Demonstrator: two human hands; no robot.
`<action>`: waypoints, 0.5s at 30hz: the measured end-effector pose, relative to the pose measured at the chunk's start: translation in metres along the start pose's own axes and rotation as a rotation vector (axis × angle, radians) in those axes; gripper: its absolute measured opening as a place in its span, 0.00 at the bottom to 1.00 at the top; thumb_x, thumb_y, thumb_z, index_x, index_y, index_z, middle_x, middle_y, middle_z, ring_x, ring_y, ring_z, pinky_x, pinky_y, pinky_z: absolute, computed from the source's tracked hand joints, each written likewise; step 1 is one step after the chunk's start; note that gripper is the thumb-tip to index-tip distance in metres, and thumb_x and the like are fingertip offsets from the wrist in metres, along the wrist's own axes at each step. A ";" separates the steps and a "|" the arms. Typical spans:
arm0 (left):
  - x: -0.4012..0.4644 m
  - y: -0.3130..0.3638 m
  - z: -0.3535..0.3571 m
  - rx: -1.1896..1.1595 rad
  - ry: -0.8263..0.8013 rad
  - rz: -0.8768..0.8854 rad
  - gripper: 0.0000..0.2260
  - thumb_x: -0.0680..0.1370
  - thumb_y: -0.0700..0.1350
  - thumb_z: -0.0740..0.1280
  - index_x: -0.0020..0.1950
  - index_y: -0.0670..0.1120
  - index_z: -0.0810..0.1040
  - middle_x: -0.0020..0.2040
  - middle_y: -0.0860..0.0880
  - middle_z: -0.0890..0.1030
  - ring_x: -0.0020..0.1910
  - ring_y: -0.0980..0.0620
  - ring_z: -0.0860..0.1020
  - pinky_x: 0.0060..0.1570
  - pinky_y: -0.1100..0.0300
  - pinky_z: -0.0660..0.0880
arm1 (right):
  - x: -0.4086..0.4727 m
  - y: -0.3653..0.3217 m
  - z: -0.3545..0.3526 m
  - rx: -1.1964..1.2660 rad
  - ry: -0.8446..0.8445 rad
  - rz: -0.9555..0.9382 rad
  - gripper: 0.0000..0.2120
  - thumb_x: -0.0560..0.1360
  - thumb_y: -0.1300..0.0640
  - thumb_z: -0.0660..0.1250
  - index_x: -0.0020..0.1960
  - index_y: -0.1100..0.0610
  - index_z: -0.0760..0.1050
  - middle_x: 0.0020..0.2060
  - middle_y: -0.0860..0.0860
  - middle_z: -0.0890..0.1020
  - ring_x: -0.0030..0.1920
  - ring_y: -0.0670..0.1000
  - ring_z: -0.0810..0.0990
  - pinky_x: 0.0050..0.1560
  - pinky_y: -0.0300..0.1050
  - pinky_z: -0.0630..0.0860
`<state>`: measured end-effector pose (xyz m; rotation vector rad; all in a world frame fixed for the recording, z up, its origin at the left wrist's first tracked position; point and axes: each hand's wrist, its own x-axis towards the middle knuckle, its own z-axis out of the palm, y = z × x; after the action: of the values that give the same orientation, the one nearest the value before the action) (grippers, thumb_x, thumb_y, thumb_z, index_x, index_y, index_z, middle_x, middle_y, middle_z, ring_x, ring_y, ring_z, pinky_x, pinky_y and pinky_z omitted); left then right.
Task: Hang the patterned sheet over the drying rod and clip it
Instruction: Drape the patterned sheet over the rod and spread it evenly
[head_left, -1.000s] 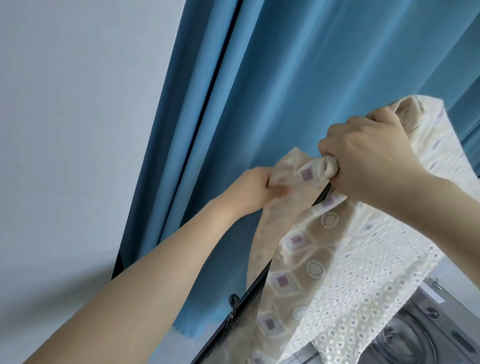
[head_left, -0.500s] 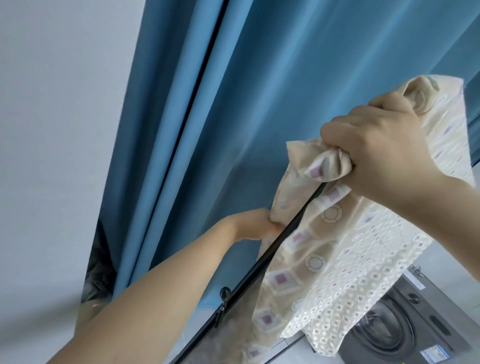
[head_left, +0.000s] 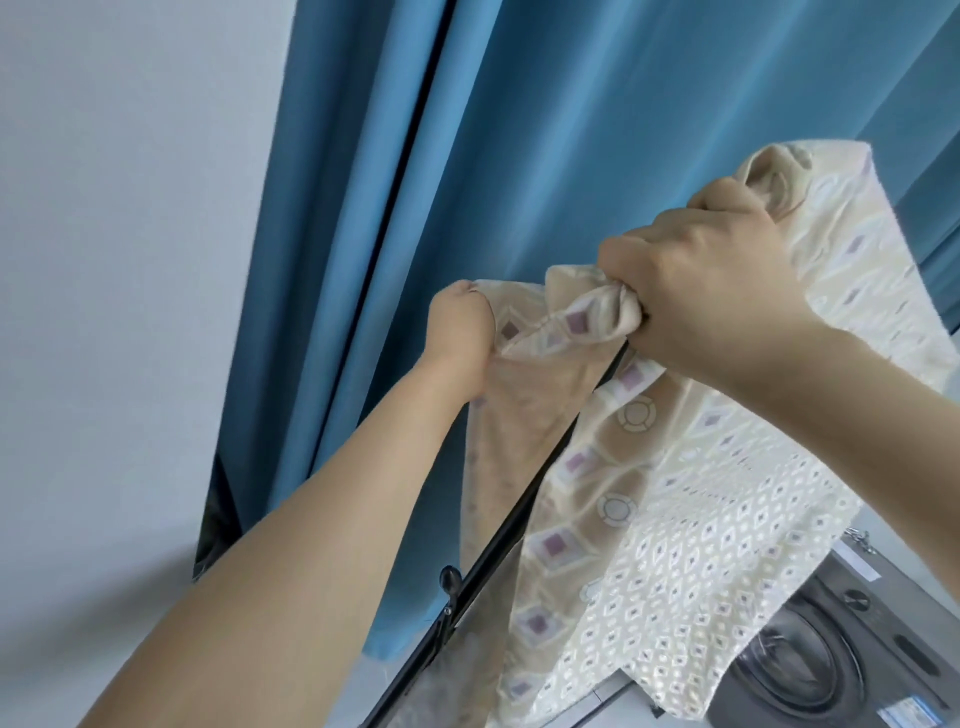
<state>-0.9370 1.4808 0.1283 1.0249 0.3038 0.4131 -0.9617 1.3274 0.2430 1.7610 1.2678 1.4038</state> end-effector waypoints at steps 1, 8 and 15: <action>-0.001 0.002 -0.003 -0.012 0.014 0.006 0.12 0.77 0.36 0.58 0.51 0.44 0.80 0.47 0.40 0.80 0.44 0.45 0.73 0.51 0.49 0.74 | -0.001 0.000 0.001 0.001 0.004 0.003 0.07 0.60 0.62 0.59 0.31 0.53 0.61 0.22 0.50 0.66 0.24 0.55 0.65 0.38 0.47 0.58; -0.034 0.045 -0.031 -0.040 0.176 0.252 0.12 0.74 0.35 0.56 0.34 0.47 0.71 0.34 0.48 0.72 0.35 0.49 0.68 0.37 0.58 0.65 | -0.001 -0.003 0.007 0.079 -0.027 0.049 0.06 0.65 0.57 0.60 0.31 0.55 0.66 0.24 0.53 0.73 0.26 0.57 0.72 0.38 0.48 0.59; -0.073 0.057 -0.065 0.169 0.285 0.651 0.12 0.73 0.33 0.52 0.33 0.46 0.66 0.30 0.55 0.69 0.29 0.56 0.65 0.30 0.64 0.63 | 0.002 -0.007 0.006 0.113 -0.063 0.095 0.13 0.66 0.59 0.72 0.37 0.56 0.67 0.30 0.52 0.75 0.32 0.58 0.73 0.41 0.50 0.61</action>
<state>-1.0409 1.5221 0.1502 1.2221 0.2554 1.1434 -0.9583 1.3326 0.2355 1.9486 1.2667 1.3401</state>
